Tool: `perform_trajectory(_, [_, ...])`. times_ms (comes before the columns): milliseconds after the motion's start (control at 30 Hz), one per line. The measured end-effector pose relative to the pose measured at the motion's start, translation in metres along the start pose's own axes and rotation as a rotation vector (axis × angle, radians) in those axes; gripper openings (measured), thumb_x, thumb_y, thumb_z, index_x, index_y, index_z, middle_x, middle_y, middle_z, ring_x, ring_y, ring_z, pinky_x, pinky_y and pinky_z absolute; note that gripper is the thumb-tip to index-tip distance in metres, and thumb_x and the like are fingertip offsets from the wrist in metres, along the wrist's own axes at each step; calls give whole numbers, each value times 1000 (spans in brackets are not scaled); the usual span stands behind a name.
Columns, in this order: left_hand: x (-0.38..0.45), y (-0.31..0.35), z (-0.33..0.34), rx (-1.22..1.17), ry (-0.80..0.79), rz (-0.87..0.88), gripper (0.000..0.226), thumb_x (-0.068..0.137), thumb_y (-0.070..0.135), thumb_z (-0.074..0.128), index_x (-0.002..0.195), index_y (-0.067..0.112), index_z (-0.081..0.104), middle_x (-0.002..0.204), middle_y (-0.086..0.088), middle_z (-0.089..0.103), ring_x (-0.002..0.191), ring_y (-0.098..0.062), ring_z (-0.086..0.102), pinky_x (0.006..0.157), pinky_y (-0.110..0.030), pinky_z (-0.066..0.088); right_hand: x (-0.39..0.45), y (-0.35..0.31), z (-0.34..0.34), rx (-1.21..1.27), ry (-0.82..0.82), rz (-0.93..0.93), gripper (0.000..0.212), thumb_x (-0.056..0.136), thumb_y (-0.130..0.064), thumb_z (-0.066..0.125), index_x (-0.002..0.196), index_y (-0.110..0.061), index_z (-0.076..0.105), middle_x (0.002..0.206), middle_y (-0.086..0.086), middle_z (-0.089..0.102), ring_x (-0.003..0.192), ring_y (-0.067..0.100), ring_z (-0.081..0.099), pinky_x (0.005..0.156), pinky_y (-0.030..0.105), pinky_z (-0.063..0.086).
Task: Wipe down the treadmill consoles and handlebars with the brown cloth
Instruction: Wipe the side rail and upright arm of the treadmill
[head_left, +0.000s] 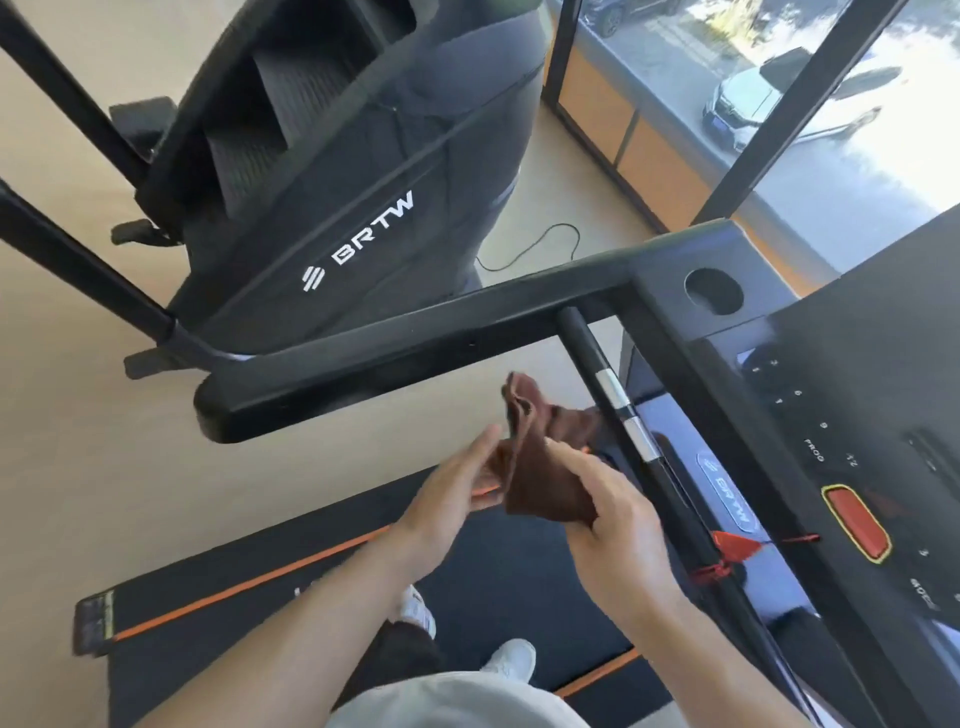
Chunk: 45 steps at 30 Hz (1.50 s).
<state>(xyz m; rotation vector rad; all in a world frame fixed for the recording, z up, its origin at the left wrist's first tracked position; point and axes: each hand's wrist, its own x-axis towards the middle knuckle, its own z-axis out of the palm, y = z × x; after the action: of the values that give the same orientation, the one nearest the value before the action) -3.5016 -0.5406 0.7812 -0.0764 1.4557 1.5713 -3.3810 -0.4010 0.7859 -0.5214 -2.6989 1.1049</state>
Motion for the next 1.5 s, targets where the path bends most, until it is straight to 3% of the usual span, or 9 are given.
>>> perform_trajectory(167, [-9, 38, -60, -186, 53, -159, 53, 92, 51, 65, 118, 5, 74, 112, -20, 76, 106, -36, 73, 105, -51, 51, 31, -59, 51, 55, -438, -191, 76, 79, -64, 75, 146, -35, 55, 162, -25, 32, 156, 1, 12, 127, 27, 11])
perform_trajectory(267, [-14, 40, -96, -81, 149, 6, 24, 98, 33, 64, 113, 17, 75, 109, -6, 79, 105, -24, 75, 102, -42, 55, 53, -72, 71, 290, -141, 97, 54, 85, -53, 77, 134, -46, 58, 141, -33, 50, 139, -5, 40, 107, 14, 40])
perform_trajectory(367, [-27, 40, -126, 174, 108, 215, 20, 101, 21, 60, 115, 26, 73, 115, 3, 77, 112, -18, 71, 100, -37, 56, 88, -79, 88, 313, -323, 311, 83, 76, -62, 79, 148, -48, 40, 138, -32, 52, 131, -8, 46, 107, 17, 40])
perform_trajectory(567, [-52, 53, -188, 584, 317, 590, 36, 98, 16, 64, 111, 50, 66, 118, 30, 64, 119, 0, 59, 103, -19, 44, 132, -124, 125, 256, -514, 104, 21, 86, -39, 82, 103, -36, 71, 106, -25, 73, 109, -1, 65, 104, 27, 45])
perform_trajectory(733, [-48, 57, -227, 396, 509, 537, 18, 99, 30, 64, 116, 30, 70, 108, 18, 74, 108, -3, 68, 97, -32, 55, 162, -179, 145, 405, -405, 104, 28, 88, -11, 79, 83, -15, 53, 66, -8, 64, 62, 11, 62, 60, 23, 51])
perform_trajectory(867, [-37, 60, -253, 368, 809, 488, 30, 96, 35, 66, 124, 27, 62, 117, 18, 69, 111, 2, 63, 98, -17, 48, 219, -199, 157, 155, -204, 127, 25, 90, -33, 77, 110, -31, 61, 108, -11, 70, 105, 12, 65, 87, 32, 53])
perform_trajectory(967, [-36, 52, -269, 353, 867, 411, 35, 98, 30, 65, 131, 24, 58, 127, 12, 65, 116, -3, 61, 102, -18, 45, 256, -195, 164, -309, -329, 6, 82, 93, -56, 66, 160, -32, 24, 167, -3, 28, 151, 24, 26, 121, 50, 29])
perform_trajectory(1100, [-45, 33, -279, 294, 924, 298, 37, 98, 27, 65, 133, 25, 55, 127, 9, 64, 116, -8, 62, 106, -33, 50, 245, -180, 198, -584, -766, -191, 100, 78, -92, 47, 159, -38, 25, 160, -4, 41, 144, 26, 38, 119, 52, 27])
perform_trajectory(1500, [-90, -13, -254, 44, 1153, 167, 32, 97, 20, 65, 128, 24, 58, 119, 15, 64, 111, -1, 62, 88, -12, 44, 196, -223, 306, -1039, -683, -1012, 37, 97, -35, 62, 131, -19, 58, 126, 7, 59, 115, 31, 55, 96, 48, 42])
